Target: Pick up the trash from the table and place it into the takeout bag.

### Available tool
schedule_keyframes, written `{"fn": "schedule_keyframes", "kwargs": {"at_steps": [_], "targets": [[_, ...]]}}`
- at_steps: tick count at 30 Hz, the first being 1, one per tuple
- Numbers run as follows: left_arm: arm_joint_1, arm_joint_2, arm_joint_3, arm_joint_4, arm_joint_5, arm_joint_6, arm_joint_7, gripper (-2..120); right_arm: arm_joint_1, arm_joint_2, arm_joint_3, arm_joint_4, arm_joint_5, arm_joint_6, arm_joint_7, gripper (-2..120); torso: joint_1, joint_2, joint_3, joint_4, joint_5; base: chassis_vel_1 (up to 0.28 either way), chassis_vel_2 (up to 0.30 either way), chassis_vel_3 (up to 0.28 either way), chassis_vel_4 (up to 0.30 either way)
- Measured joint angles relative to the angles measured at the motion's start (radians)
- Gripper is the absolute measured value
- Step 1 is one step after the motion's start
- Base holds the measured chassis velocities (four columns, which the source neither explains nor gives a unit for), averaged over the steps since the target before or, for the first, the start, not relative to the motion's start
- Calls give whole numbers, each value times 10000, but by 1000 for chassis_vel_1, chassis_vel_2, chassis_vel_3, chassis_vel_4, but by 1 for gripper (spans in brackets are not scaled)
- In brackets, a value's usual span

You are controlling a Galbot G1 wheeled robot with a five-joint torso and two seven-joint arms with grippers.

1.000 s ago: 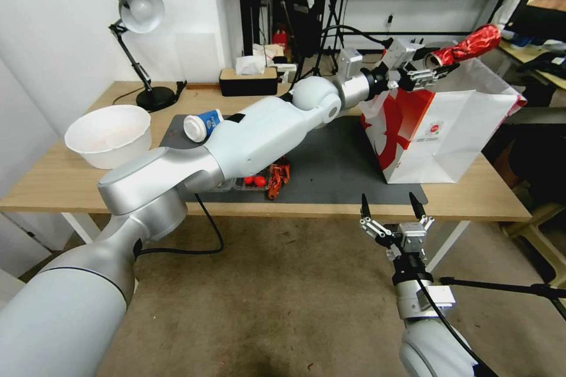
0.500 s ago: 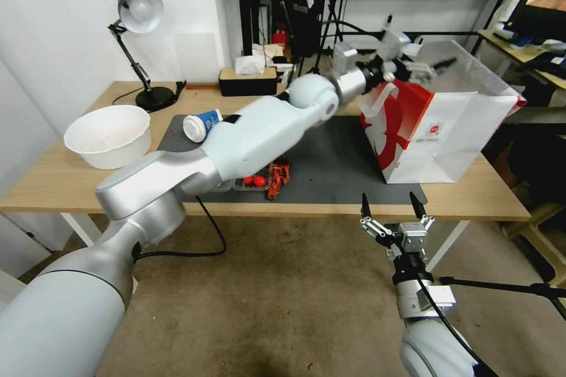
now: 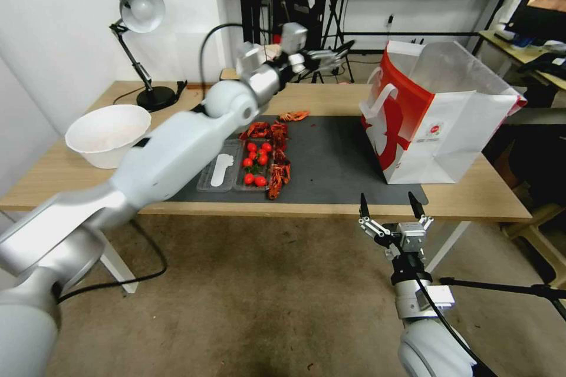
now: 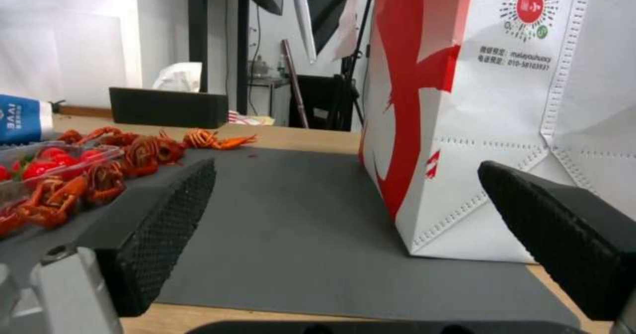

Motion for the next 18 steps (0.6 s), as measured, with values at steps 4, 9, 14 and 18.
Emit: {"fn": "schedule_keyframes", "kwargs": {"at_steps": [4, 9, 14, 18], "targets": [[818, 670, -529, -634, 84, 23, -147, 100, 16, -9, -10, -1, 0, -1, -1, 99, 0, 0, 0, 2, 0, 0, 0, 0, 0], [1765, 1470, -1230, -1214, 267, 24, -182, 100, 22, -2, -39, -1, -3, -6, -9, 99, 0, 0, 0, 2, 2, 0, 0, 0, 0], [3414, 2436, -2494, -2143, 583, 26, -262, 100, 50, 0, -73, 1, -10, -25, -19, 100, 0, 0, -2, 5, -1, 0, 0, 0, 0], [4793, 2861, -3605, -2799, 838, 30, -441, 100, 72, 1, -117, 2, -16, -28, -21, 99, 0, 0, -1, 4, 2, 0, 0, 0, 0]]}}
